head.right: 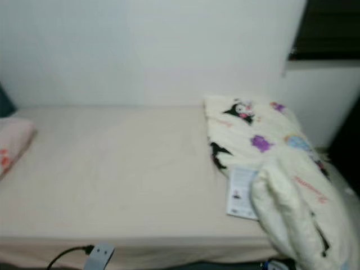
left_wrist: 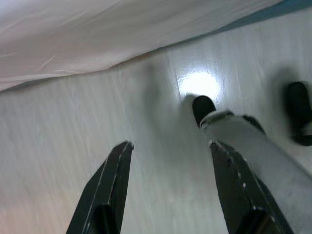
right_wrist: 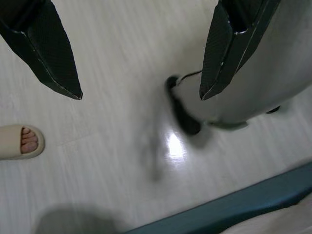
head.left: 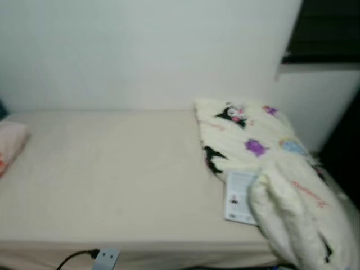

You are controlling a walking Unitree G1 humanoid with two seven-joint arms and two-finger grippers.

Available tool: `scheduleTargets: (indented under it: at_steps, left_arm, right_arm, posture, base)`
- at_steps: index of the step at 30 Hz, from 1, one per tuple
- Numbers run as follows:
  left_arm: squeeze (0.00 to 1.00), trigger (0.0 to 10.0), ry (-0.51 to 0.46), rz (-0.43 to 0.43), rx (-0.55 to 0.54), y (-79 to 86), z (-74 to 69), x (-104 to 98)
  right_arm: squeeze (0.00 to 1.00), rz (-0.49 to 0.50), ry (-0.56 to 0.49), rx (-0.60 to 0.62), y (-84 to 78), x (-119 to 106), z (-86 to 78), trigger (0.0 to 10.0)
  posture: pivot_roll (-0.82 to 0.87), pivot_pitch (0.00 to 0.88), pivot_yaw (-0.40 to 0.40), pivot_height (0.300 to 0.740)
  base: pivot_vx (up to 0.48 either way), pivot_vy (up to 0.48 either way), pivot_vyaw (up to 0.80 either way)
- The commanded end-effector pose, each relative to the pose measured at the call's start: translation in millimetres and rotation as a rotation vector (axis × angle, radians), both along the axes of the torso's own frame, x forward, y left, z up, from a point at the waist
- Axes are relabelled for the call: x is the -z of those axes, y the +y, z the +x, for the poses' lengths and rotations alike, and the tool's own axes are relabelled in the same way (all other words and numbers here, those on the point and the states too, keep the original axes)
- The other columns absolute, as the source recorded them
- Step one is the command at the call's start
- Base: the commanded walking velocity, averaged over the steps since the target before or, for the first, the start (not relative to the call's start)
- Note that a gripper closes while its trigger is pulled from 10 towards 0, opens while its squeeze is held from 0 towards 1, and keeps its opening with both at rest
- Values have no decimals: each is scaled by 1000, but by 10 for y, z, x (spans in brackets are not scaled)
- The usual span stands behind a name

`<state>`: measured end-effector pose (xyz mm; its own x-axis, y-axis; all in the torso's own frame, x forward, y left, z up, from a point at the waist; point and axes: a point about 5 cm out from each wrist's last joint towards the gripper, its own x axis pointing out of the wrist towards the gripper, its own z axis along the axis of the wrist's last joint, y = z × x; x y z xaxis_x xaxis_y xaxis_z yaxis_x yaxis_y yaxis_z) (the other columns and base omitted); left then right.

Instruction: Clean up the room

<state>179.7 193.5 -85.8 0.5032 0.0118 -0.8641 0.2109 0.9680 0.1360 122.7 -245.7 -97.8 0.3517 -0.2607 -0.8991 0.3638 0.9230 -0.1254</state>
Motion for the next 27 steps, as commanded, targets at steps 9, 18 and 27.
scheduleTargets:
  at_steps: [9,18,27]
  left_arm:
    - [0,10000,18,7,6,26,-53,21]
    - [0,10000,12,20,-16,45,-85,32]
    - [0,10000,17,23,-8,50,-93,35]
  right_arm:
    - [0,-13,-21,1,-29,-20,34,10000]
    - [0,-41,-52,-29,-47,-37,56,10000]
    - [0,-65,-188,-48,-51,-97,149,10000]
  posture:
    - [-68,0,35,716]
    - [-68,0,30,716]
    - [-71,0,33,716]
  base:
    - [0,-466,0]
    - [0,-82,0]
    - [0,0,0]
